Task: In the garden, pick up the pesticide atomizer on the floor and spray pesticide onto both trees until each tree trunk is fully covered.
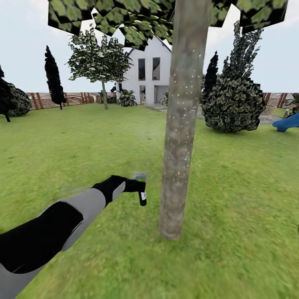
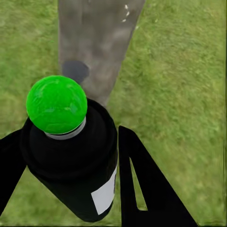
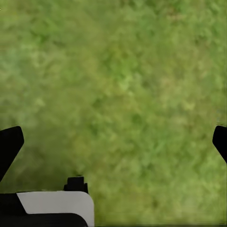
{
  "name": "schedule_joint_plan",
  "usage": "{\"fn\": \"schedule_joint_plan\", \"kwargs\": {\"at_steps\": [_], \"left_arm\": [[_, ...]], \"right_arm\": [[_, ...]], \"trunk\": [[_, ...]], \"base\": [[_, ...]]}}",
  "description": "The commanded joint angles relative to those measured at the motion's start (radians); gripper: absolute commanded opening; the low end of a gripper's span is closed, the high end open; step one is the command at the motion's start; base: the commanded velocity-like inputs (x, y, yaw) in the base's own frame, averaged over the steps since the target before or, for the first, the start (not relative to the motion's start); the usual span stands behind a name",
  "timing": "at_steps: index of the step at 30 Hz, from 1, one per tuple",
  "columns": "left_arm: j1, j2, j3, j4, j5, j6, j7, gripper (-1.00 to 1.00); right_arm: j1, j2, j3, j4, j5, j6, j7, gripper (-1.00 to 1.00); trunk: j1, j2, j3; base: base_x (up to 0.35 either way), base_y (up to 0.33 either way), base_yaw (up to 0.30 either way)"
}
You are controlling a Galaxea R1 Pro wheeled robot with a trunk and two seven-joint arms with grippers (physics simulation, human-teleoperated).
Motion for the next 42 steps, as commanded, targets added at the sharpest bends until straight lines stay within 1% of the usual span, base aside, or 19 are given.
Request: {"fn": "schedule_joint_plan", "kwargs": {"at_steps": [1,4,6,10,18,22,24,25,27,28,30,32,33,34,35,36,37,39,42], "left_arm": [[0.018,0.0,0.004,0.0,0.001,-0.009,0.0,-1.0],[0.073,0.0,0.005,0.0,-0.001,-0.047,0.0,-1.0],[0.142,0.003,0.006,0.001,-0.002,-0.175,0.0,-1.0],[0.283,0.004,0.007,0.0,-0.002,-0.318,0.0,-1.0],[0.312,0.006,0.0,0.0,-0.002,-0.347,0.0,-1.0],[0.312,0.007,0.004,-0.004,0.004,-0.362,0.003,-1.0],[0.312,0.008,0.006,-0.005,0.004,-0.36,0.008,-1.0],[0.312,0.012,0.007,-0.004,0.004,-0.361,0.016,-1.0],[0.312,0.038,0.007,-0.012,0.004,-0.361,0.019,-1.0],[0.312,0.049,0.006,-0.018,0.004,-0.358,0.018,-1.0],[0.312,0.114,0.005,-0.088,0.003,-0.355,-0.075,-1.0],[0.312,0.165,0.004,-0.155,0.002,-0.34,-0.3,-1.0],[0.312,0.187,0.003,-0.2,0.0,-0.31,-0.447,-1.0],[0.312,0.197,0.002,-0.231,-0.004,-0.298,-0.533,-1.0],[0.312,0.204,0.002,-0.263,-0.029,-0.29,-0.64,-1.0],[0.312,0.21,0.001,-0.295,-0.094,-0.281,-0.78,-1.0],[0.312,0.211,0.0,-0.314,-0.146,-0.277,-0.855,-1.0],[0.312,0.206,-0.002,-0.358,-0.225,-0.247,-0.916,-1.0],[0.312,0.2,-0.004,-0.433,-0.266,-0.208,-1.001,-1.0]], "right_arm": [[0.0,0.0,0.0,0.0,0.0,0.0,0.0,1.0],[0.0,0.0,0.001,0.0,0.0,0.0,0.0,1.0],[0.0,0.0,0.0,0.0,0.0,0.0,0.0,1.0],[0.0,0.0,-0.001,0.0,-0.001,-0.001,-0.001,1.0],[0.0,-0.011,-0.001,-0.002,-0.001,-0.006,-0.003,1.0],[0.0,-0.075,-0.003,-0.006,-0.001,-0.036,-0.01,1.0],[-0.005,-0.164,-0.006,-0.06,-0.004,-0.057,-0.009,1.0],[-0.021,-0.23,-0.007,-0.147,-0.004,-0.038,-0.009,1.0],[-0.174,-0.325,-0.008,-0.249,-0.003,0.203,-0.004,1.0],[-0.236,-0.345,-0.008,-0.262,-0.003,0.254,0.001,1.0],[-0.429,-0.383,-0.007,-0.278,-0.001,0.341,0.181,1.0],[-0.562,-0.423,-0.007,-0.282,0.0,0.402,0.423,1.0],[-0.646,-0.443,-0.007,-0.285,0.0,0.432,0.601,1.0],[-0.691,-0.452,-0.007,-0.286,0.0,0.449,0.713,1.0],[-0.733,-0.458,-0.007,-0.288,0.0,0.475,0.834,1.0],[-0.772,-0.463,-0.006,-0.304,0.0,0.508,0.983,1.0],[-0.792,-0.464,-0.004,-0.341,0.0,0.534,1.075,1.0],[-0.808,-0.459,0.0,-0.435,-0.001,0.614,1.217,1.0],[-0.813,-0.42,0.001,-0.525,-0.001,0.664,1.33,1.0]], "trunk": [[0.0,0.0,0.0],[0.0,0.0,0.0],[0.0,0.0,0.0],[0.0,0.0,0.0],[0.0,0.0,0.0],[0.0,0.0,0.0],[0.0,0.0,0.0],[0.0,0.0,0.0],[0.0,0.0,0.0],[0.0,0.0,0.0],[0.0,0.0,0.0],[0.0,0.0,0.0],[0.0,0.0,0.0],[0.0,0.0,0.0],[0.0,0.0,0.0],[0.0,0.0,0.0],[0.0,0.0,0.0],[0.0,0.0,0.0],[0.0,0.0,0.0]], "base": [[-0.35,0.0,0.0],[-0.35,0.0,0.0],[-0.35,0.0,0.0],[-0.321,0.0,0.0],[-0.142,-0.037,0.0],[-0.003,-0.035,0.0],[0.0,-0.005,0.0],[0.0,-0.002,0.0],[0.0,0.0,0.0],[0.0,0.0,0.0],[0.0,0.0,0.0],[0.0,0.0,0.0],[0.0,0.0,0.0],[0.0,0.0,0.0],[0.0,0.0,0.0],[0.0,0.0,0.0],[0.0,0.0,0.0],[0.0,0.0,0.0],[0.0,0.0,0.0]]}}
